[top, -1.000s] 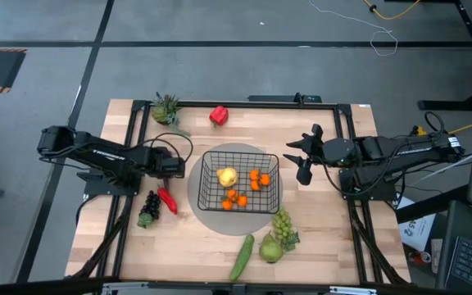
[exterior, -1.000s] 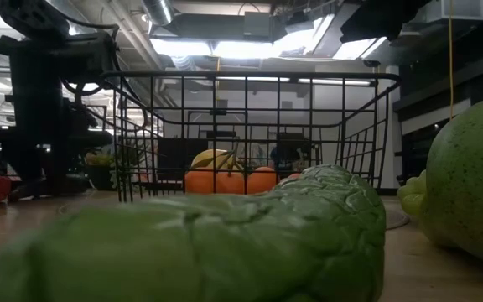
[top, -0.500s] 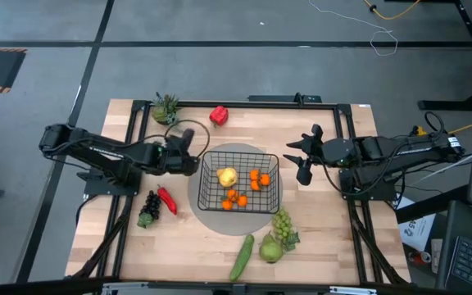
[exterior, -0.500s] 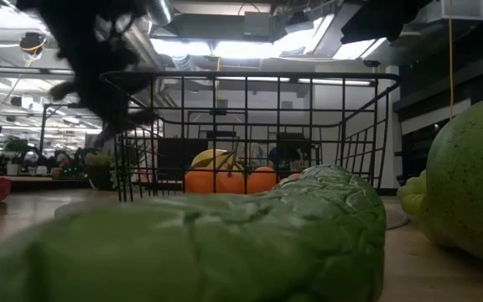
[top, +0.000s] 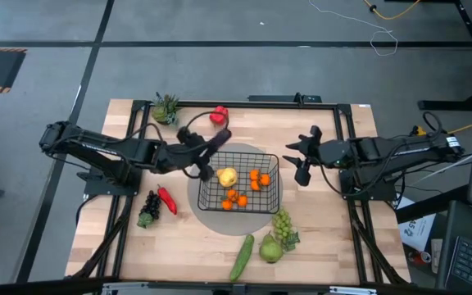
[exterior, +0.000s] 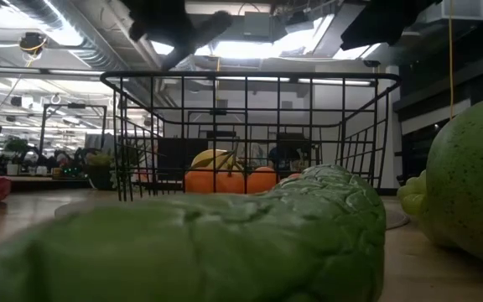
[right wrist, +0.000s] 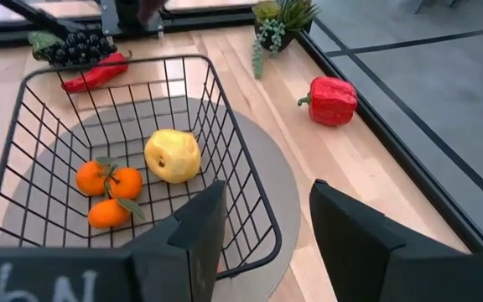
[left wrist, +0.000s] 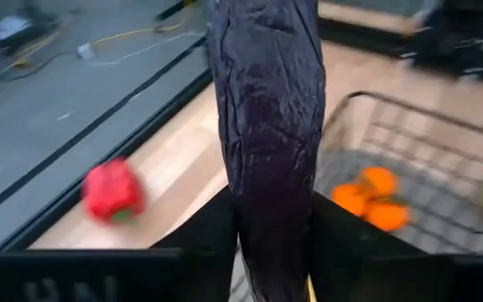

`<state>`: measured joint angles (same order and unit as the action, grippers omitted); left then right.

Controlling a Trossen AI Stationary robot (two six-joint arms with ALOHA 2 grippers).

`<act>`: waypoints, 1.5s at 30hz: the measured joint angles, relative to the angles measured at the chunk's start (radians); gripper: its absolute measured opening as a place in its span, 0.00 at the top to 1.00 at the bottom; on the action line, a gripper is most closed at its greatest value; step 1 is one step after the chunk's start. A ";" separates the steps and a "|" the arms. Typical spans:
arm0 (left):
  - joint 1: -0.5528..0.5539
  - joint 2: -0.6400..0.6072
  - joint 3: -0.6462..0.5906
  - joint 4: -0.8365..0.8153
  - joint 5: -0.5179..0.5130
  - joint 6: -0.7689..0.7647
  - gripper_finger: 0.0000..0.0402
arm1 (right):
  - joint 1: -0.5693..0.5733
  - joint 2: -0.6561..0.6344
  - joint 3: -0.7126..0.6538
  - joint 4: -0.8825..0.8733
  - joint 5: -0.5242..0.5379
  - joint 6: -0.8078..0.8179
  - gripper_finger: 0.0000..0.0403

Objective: Build produce basket
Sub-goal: Put the purple eggplant into the black wire basket, then put the red bell pepper into the black wire basket

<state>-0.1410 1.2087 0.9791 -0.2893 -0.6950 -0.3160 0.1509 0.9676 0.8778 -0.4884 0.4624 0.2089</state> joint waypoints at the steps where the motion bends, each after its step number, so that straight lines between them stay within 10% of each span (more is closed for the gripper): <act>1: 0.000 0.002 0.000 0.013 0.021 0.010 0.69 | 0.000 0.004 0.000 -0.003 0.000 0.000 0.57; 19: 0.003 0.042 0.000 0.058 0.129 0.022 0.63 | 0.000 0.040 0.000 -0.003 -0.003 0.000 0.57; 31: 0.057 0.041 0.000 0.053 -0.261 0.011 0.64 | 0.000 0.040 0.000 -0.003 -0.003 0.000 0.57; 45: 0.698 0.164 0.002 0.037 0.472 -0.101 0.64 | 0.000 0.040 0.000 -0.003 -0.002 0.023 0.57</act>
<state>0.5567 1.3731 0.9810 -0.2525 -0.2230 -0.4174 0.1509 1.0080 0.8776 -0.4915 0.4603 0.2317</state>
